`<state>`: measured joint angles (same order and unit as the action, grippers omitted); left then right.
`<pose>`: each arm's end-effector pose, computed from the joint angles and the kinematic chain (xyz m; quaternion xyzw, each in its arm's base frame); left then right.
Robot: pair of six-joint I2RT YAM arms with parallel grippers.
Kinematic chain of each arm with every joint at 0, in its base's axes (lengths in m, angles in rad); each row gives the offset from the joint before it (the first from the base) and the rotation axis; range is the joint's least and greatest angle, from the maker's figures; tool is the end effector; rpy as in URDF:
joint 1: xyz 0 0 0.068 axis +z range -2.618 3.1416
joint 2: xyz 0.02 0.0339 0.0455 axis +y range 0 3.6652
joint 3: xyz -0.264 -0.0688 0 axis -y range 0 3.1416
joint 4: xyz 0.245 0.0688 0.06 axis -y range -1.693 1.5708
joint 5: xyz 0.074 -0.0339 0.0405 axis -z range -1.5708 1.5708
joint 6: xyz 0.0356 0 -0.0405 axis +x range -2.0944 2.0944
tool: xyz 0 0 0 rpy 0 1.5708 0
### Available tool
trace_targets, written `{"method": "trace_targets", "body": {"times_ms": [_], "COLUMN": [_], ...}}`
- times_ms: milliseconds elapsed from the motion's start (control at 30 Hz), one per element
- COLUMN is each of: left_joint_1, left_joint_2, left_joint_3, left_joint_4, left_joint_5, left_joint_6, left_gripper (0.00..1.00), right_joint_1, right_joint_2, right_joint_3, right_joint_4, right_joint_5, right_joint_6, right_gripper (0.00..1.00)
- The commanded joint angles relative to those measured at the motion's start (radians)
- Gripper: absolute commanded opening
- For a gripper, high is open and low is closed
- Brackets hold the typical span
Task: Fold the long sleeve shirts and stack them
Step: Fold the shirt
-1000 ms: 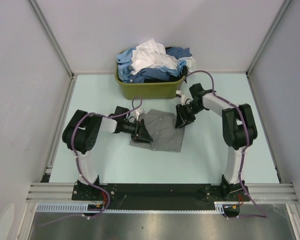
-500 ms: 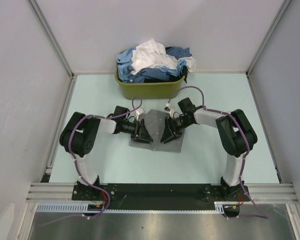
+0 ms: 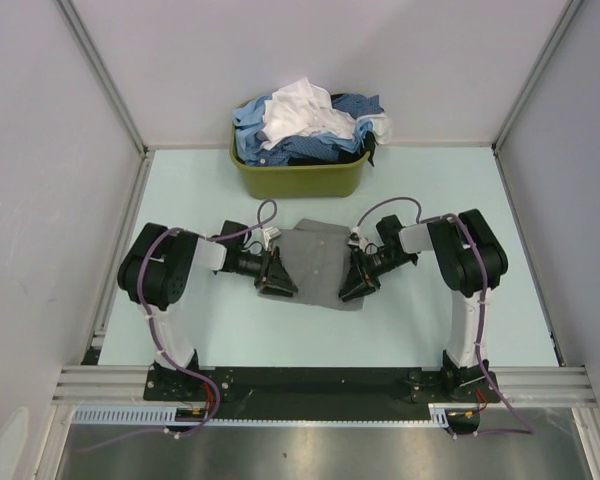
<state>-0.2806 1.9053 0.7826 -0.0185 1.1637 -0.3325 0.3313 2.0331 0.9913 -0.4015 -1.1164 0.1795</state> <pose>0.2827 -0.1155 0.0880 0.0959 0.8190 -0.5656 0.0077 0.2965 0.1358 0.0797 0.0978 -0.8415 -0.5251 0.0813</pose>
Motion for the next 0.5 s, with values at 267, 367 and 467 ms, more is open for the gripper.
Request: {"method": "trace_targets", "body": {"times_ms": [267,367,467], "left_joint_1": [0.012,0.05,0.101], "left_joint_2": [-0.235,-0.305,-0.285], "left_joint_3": [-0.155,-0.062,0.027], "left_joint_4": [0.002,0.008,0.005], "left_joint_5": [-0.067,-0.087,-0.159], "left_joint_6": [0.001,-0.008,-0.014], "left_gripper": [0.54,0.54,0.54], "right_joint_1": [-0.121,-0.126,-0.15], "right_joint_2": [0.049,0.006,-0.019], "right_joint_3": [0.256,0.378,0.429], "right_joint_4": [-0.402,-0.447,-0.41], "right_joint_5": [0.362,0.337,0.369], "right_joint_6": [-0.323,-0.38,-0.352], "right_gripper": [0.29,0.31,0.37]}}
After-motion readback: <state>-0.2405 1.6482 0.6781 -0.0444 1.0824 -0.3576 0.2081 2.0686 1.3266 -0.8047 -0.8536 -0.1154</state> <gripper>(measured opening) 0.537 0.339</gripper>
